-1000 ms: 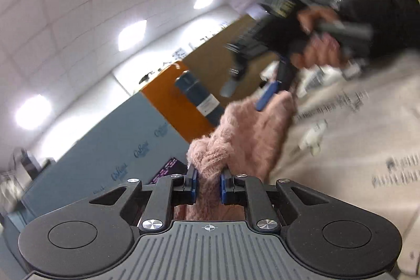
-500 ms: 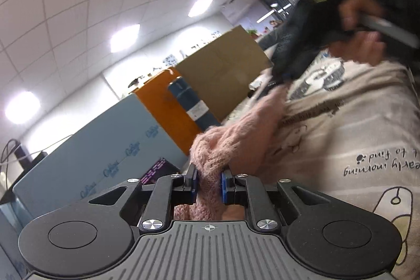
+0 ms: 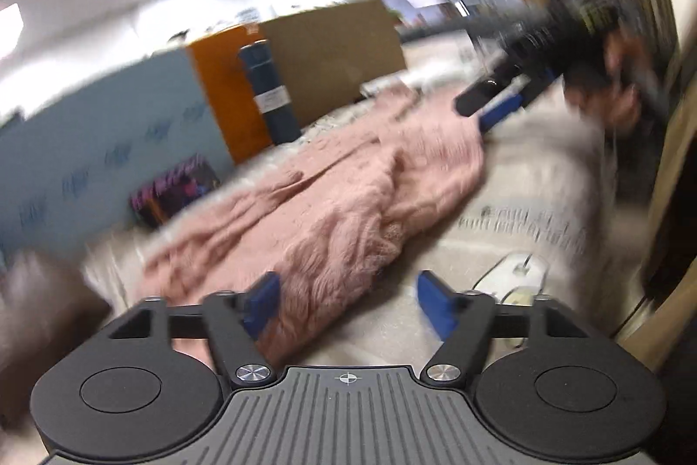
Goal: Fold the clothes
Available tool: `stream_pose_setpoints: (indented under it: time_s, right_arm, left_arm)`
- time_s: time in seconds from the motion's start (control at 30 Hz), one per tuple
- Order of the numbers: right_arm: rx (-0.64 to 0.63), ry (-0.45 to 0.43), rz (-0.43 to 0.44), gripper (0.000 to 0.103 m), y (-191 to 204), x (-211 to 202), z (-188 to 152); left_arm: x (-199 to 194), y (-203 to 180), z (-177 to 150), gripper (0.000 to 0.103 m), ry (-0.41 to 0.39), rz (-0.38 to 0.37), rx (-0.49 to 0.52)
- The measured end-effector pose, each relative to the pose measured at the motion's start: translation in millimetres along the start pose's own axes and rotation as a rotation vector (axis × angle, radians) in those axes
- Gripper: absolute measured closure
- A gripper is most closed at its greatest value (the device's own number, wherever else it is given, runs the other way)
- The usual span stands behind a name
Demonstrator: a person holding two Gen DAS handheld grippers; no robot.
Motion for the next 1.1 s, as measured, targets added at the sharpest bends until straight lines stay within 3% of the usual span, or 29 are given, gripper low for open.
stream_pose_setpoints:
  time_s: [0.1, 0.17, 0.27, 0.4, 0.5, 0.57, 0.6, 0.63, 0.8, 0.9, 0.97, 1.1]
  right_arm:
    - [0.004, -0.135, -0.144, 0.015, -35, -18, 29]
    - [0.068, -0.198, -0.295, 0.016, -74, -23, 46]
    - [0.204, -0.216, -0.510, 0.019, -135, -24, 61]
    - [0.237, -0.136, -0.543, 0.024, -171, -1, 70]
    - [0.145, -0.118, -0.629, 0.037, -179, 13, 78]
    - [0.074, -0.095, -0.643, 0.083, -181, 25, 78]
    - [0.061, -0.093, -0.626, 0.086, -180, 25, 76]
    - [0.052, -0.096, -0.607, 0.095, -178, 23, 76]
    - [0.045, -0.251, -0.504, 0.096, -141, -34, 109]
    - [-0.003, -0.297, -0.475, 0.096, -114, -62, 125]
    - [-0.052, -0.307, -0.512, 0.096, -108, -67, 127]
    - [-0.095, -0.212, -0.623, 0.096, -137, -45, 109]
  left_arm:
    - [-22, 27, 0, 0.026, -0.113, 0.067, -0.235]
    - [-28, 48, -5, 0.016, -0.168, 0.155, -0.379]
    - [-30, 70, -17, 0.016, -0.157, 0.293, -0.524]
    - [-26, 81, -25, 0.016, -0.099, 0.376, -0.613]
    - [-15, 77, -25, 0.015, -0.038, 0.425, -0.549]
    - [-9, 74, -29, 0.014, 0.004, 0.447, -0.516]
    - [-7, 73, -31, 0.014, 0.023, 0.457, -0.503]
    - [-7, 72, -32, 0.014, 0.033, 0.465, -0.493]
    - [-13, 68, -18, 0.014, 0.006, 0.478, -0.436]
    - [-2, 58, 6, 0.013, -0.050, 0.426, -0.381]
    - [13, 47, 17, 0.011, -0.057, 0.357, -0.343]
    - [45, 23, 14, 0.011, 0.062, 0.257, -0.222]
Point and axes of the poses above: each gripper's, at about its wrist camera, not at the fingertips, and x roughly the way its jaws point, y to its left, z to its top, the point moved 8 cm from there along x, roughly the way its jaws point, and after that the axes turned 6 degrees about -y, right-handed, at the moved point
